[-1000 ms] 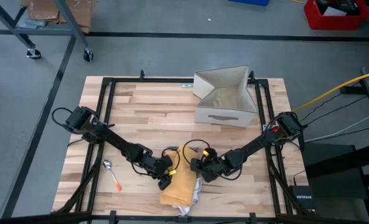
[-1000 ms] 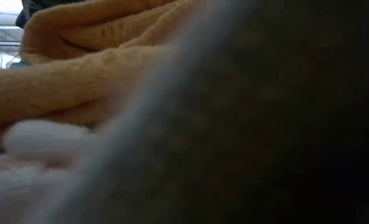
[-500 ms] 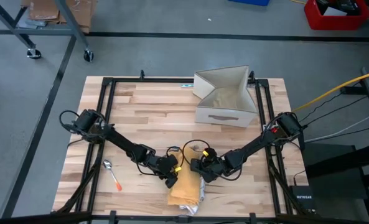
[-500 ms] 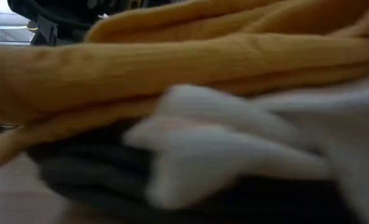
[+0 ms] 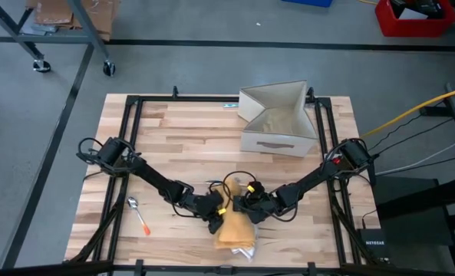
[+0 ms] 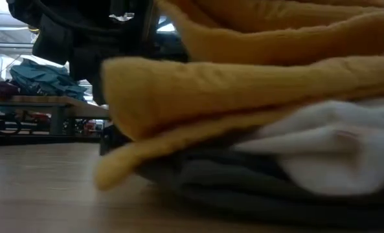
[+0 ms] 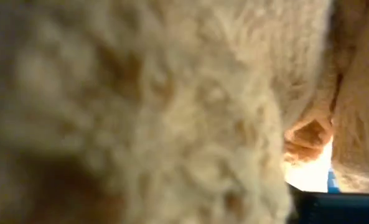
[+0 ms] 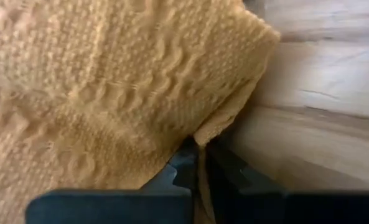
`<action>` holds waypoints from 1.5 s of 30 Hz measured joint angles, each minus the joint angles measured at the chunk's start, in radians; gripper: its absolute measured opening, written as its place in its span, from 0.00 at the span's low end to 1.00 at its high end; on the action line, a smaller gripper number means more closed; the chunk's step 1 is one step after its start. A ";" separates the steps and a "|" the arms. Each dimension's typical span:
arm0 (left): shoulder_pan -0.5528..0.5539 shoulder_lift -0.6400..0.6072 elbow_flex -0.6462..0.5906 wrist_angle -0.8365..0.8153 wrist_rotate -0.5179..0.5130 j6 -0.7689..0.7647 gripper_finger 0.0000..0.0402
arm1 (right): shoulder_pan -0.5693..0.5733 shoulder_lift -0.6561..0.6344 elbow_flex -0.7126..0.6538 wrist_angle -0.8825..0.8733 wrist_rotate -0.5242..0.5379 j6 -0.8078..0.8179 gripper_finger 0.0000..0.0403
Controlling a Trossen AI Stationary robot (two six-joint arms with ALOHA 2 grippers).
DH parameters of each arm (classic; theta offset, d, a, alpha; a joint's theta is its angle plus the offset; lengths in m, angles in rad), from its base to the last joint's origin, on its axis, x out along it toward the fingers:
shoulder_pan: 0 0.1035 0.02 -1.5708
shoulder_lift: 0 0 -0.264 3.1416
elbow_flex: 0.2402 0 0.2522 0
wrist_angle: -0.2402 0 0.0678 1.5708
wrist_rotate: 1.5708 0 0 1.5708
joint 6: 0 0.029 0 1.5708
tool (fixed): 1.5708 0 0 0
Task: Fold towel
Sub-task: Put the kitchen towels into the brown laundry organizer
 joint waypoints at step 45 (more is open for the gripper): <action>0.265 -0.187 0.189 0.019 -0.037 0.316 0.05 | -0.079 -0.433 0.006 -0.207 0.506 -0.311 0.03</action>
